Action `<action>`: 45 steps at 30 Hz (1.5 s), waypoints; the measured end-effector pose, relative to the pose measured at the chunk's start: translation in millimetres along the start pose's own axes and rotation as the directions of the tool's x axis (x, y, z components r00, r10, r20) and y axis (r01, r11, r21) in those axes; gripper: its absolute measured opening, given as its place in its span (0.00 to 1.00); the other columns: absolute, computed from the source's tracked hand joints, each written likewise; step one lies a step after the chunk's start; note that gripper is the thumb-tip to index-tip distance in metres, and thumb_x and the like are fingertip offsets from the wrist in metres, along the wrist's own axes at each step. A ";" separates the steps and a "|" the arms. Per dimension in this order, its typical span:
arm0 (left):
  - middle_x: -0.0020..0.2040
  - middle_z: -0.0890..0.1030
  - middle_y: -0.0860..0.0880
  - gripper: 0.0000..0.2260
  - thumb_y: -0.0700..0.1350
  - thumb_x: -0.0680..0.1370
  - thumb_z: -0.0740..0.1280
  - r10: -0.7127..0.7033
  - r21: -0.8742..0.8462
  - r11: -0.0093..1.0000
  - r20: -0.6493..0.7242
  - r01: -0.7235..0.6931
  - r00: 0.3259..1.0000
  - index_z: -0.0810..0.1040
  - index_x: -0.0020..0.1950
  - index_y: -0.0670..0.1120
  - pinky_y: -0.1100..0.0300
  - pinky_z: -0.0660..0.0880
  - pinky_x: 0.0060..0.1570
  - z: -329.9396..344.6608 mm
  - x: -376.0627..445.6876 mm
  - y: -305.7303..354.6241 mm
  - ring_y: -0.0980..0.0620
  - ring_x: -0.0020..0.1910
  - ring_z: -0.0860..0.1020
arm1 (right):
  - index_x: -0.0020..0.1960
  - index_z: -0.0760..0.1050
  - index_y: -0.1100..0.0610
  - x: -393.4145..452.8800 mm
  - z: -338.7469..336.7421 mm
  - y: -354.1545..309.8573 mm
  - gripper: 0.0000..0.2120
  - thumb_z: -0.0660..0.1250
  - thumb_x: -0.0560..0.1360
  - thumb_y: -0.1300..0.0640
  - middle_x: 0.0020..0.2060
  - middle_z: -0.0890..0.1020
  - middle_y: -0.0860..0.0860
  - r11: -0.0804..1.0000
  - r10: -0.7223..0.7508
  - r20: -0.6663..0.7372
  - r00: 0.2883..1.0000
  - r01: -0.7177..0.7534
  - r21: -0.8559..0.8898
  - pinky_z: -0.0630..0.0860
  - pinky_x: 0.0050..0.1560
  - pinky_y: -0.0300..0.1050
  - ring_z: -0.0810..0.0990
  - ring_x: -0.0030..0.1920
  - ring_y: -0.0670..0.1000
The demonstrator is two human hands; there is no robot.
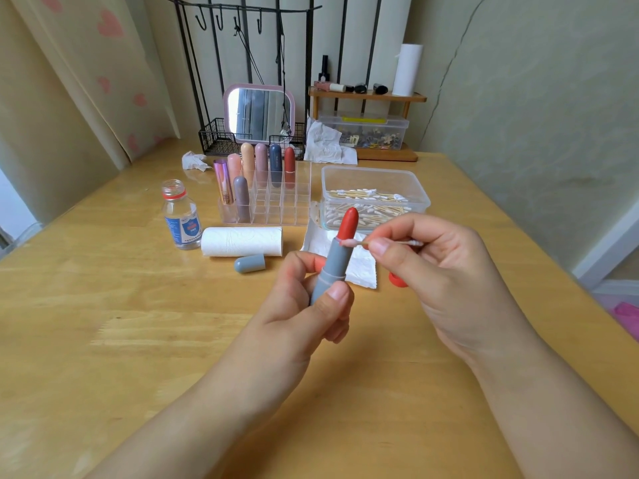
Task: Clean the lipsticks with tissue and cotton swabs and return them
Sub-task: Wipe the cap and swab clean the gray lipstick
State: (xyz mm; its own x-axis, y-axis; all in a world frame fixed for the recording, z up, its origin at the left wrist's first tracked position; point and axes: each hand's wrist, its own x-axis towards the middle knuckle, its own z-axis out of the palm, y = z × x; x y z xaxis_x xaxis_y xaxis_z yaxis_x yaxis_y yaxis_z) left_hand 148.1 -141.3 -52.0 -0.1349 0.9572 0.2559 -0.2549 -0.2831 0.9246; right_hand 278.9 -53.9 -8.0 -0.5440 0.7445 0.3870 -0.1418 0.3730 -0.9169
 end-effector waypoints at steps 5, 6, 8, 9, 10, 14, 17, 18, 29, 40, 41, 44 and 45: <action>0.35 0.72 0.50 0.15 0.50 0.70 0.66 -0.008 -0.041 0.999 0.012 0.008 1.000 0.68 0.51 0.45 0.63 0.70 0.38 0.7 0.1 0.9 0.53 0.33 0.67 | 0.34 0.82 0.49 1.6 -2.9 1.3 0.06 0.68 0.67 0.57 0.29 0.66 0.54 0.999 0.027 0.001 1.000 -0.027 0.032 0.61 0.31 0.37 0.63 0.31 0.48; 0.35 0.72 0.50 0.15 0.50 0.70 0.66 -0.009 -0.053 0.999 0.018 0.010 1.000 0.68 0.51 0.44 0.63 0.69 0.38 0.9 0.2 1.1 0.53 0.33 0.67 | 0.34 0.81 0.49 1.6 -2.9 1.4 0.06 0.68 0.67 0.57 0.29 0.66 0.54 0.999 0.031 0.004 1.000 -0.031 0.038 0.61 0.31 0.37 0.63 0.31 0.47; 0.35 0.72 0.50 0.14 0.49 0.71 0.66 -0.010 -0.072 0.997 0.032 0.012 0.999 0.68 0.51 0.43 0.63 0.69 0.38 1.2 0.0 1.4 0.53 0.33 0.67 | 0.34 0.81 0.49 1.4 -2.1 0.8 0.06 0.68 0.67 0.57 0.30 0.66 0.54 0.999 0.030 0.015 0.999 -0.031 0.044 0.62 0.30 0.35 0.63 0.31 0.46; 0.36 0.73 0.50 0.14 0.49 0.71 0.66 -0.011 -0.072 0.997 0.041 0.014 0.999 0.68 0.51 0.43 0.63 0.69 0.38 1.4 -0.1 1.5 0.54 0.33 0.68 | 0.34 0.81 0.49 1.3 -1.6 0.3 0.06 0.68 0.67 0.57 0.30 0.67 0.55 0.999 0.026 0.021 0.999 -0.027 0.043 0.62 0.30 0.33 0.64 0.30 0.45; 0.37 0.74 0.49 0.14 0.49 0.72 0.65 -0.011 -0.069 0.998 0.049 0.014 0.999 0.69 0.51 0.43 0.63 0.70 0.39 1.7 -0.3 1.6 0.54 0.33 0.69 | 0.34 0.81 0.49 1.2 -1.1 -0.3 0.06 0.68 0.67 0.57 0.31 0.67 0.55 0.999 0.020 0.026 0.999 -0.021 0.038 0.63 0.30 0.32 0.64 0.30 0.44; 0.40 0.77 0.48 0.11 0.46 0.75 0.65 -0.010 -0.058 0.998 0.050 0.013 0.999 0.70 0.51 0.40 0.61 0.73 0.41 4.4 -0.9 2.2 0.53 0.35 0.71 | 0.34 0.81 0.50 1.0 -1.5 -0.9 0.06 0.68 0.67 0.57 0.30 0.67 0.55 0.999 0.020 0.027 0.999 -0.021 0.038 0.65 0.30 0.32 0.64 0.30 0.44; 0.40 0.77 0.47 0.09 0.45 0.76 0.59 -0.027 -0.057 0.998 0.035 0.029 0.999 0.70 0.49 0.40 0.59 0.74 0.41 5.5 -0.8 3.5 0.52 0.34 0.71 | 0.34 0.81 0.49 1.6 -4.6 -0.1 0.06 0.68 0.67 0.57 0.30 0.67 0.54 0.998 0.039 0.003 0.999 -0.039 0.042 0.64 0.31 0.33 0.64 0.31 0.49; 0.40 0.77 0.46 0.09 0.45 0.76 0.59 -0.030 -0.064 0.997 0.036 0.033 0.999 0.70 0.49 0.40 0.59 0.74 0.40 5.7 -0.8 4.0 0.52 0.34 0.71 | 0.33 0.81 0.49 1.7 -5.3 0.0 0.06 0.68 0.66 0.57 0.30 0.67 0.55 0.998 0.041 -0.003 0.999 -0.041 0.038 0.65 0.31 0.34 0.64 0.32 0.51; 0.38 0.74 0.46 0.09 0.46 0.76 0.59 -0.053 -0.117 0.992 0.026 0.055 0.998 0.74 0.47 0.41 0.58 0.75 0.38 8.1 -0.7 4.8 0.52 0.33 0.70 | 0.33 0.81 0.50 2.3 -6.1 0.7 0.06 0.68 0.67 0.58 0.29 0.67 0.54 0.997 0.051 0.002 0.999 -0.051 0.050 0.66 0.31 0.33 0.66 0.30 0.44; 0.37 0.73 0.46 0.10 0.45 0.75 0.60 -0.064 -0.177 0.982 0.011 0.065 0.998 0.79 0.43 0.45 0.59 0.74 0.37 9.6 -0.8 5.1 0.53 0.32 0.69 | 0.33 0.81 0.50 2.5 -7.3 0.3 0.06 0.68 0.67 0.58 0.30 0.67 0.55 0.997 0.047 0.011 0.999 -0.048 0.052 0.66 0.31 0.34 0.66 0.31 0.45; 0.37 0.73 0.46 0.10 0.46 0.75 0.60 -0.064 -0.183 0.981 0.011 0.065 0.998 0.80 0.43 0.45 0.59 0.74 0.37 9.5 -0.6 5.1 0.53 0.32 0.69 | 0.33 0.81 0.49 2.8 -8.2 0.8 0.06 0.68 0.67 0.58 0.30 0.66 0.54 0.998 0.049 0.008 0.999 -0.049 0.048 0.66 0.31 0.34 0.66 0.31 0.45; 0.36 0.73 0.46 0.10 0.46 0.75 0.60 -0.067 -0.192 0.979 0.023 0.070 0.998 0.80 0.44 0.45 0.58 0.74 0.37 9.9 -1.0 5.7 0.53 0.32 0.69 | 0.33 0.81 0.50 2.1 -6.7 -0.1 0.06 0.68 0.67 0.58 0.29 0.65 0.54 0.997 0.043 0.015 0.999 -0.044 0.065 0.65 0.31 0.34 0.66 0.30 0.44; 0.36 0.73 0.46 0.10 0.45 0.75 0.60 -0.069 -0.195 0.978 0.025 0.072 0.997 0.79 0.44 0.44 0.58 0.74 0.36 10.2 -1.1 5.9 0.52 0.32 0.69 | 0.33 0.81 0.50 1.7 -5.5 -0.5 0.06 0.68 0.67 0.58 0.29 0.65 0.55 0.997 0.040 0.020 0.999 -0.041 0.072 0.66 0.31 0.33 0.66 0.29 0.44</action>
State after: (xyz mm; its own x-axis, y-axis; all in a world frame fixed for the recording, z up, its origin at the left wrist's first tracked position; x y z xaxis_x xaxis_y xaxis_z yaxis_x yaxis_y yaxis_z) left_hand 156.5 -143.5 -44.0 -0.0936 0.9756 0.1988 -0.4455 -0.2196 0.8679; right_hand 282.6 -49.8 -6.3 -0.5655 0.7476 0.3483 -0.1789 0.3011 -0.9367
